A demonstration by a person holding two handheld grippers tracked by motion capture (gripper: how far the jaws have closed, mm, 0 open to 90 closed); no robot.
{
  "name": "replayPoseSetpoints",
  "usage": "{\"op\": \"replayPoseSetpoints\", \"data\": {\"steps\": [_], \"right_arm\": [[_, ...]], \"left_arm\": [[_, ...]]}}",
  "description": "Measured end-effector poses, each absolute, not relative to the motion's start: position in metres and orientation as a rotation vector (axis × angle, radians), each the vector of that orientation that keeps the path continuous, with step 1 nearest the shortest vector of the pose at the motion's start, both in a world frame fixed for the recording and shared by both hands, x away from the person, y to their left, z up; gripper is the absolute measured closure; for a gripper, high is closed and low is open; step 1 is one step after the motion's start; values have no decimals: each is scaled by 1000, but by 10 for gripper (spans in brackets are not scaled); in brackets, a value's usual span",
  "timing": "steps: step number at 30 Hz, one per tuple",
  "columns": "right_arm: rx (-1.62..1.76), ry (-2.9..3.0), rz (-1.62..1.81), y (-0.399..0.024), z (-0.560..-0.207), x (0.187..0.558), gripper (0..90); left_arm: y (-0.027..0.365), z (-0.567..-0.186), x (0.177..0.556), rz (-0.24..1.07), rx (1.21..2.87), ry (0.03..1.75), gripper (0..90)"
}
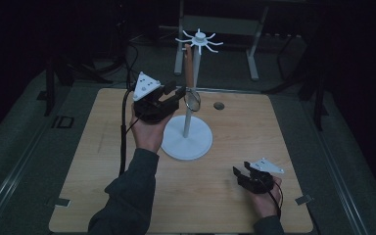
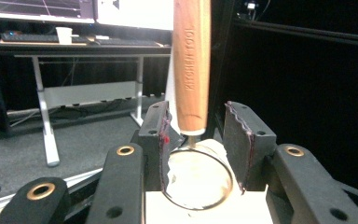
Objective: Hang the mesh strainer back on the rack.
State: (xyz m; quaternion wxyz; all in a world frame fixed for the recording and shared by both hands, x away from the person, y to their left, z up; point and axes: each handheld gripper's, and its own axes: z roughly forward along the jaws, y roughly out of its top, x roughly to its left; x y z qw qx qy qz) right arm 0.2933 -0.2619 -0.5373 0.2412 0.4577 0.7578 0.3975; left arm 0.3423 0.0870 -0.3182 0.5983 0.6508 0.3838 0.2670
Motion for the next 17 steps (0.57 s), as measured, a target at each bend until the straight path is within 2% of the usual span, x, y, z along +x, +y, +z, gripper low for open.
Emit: {"op": "replayPoseSetpoints", "data": {"steps": [17], "right_arm": [[1260,2082,1047,-263,-540,295,462]], "left_arm": [[85,-335,331,511,1616,895,588]]}}
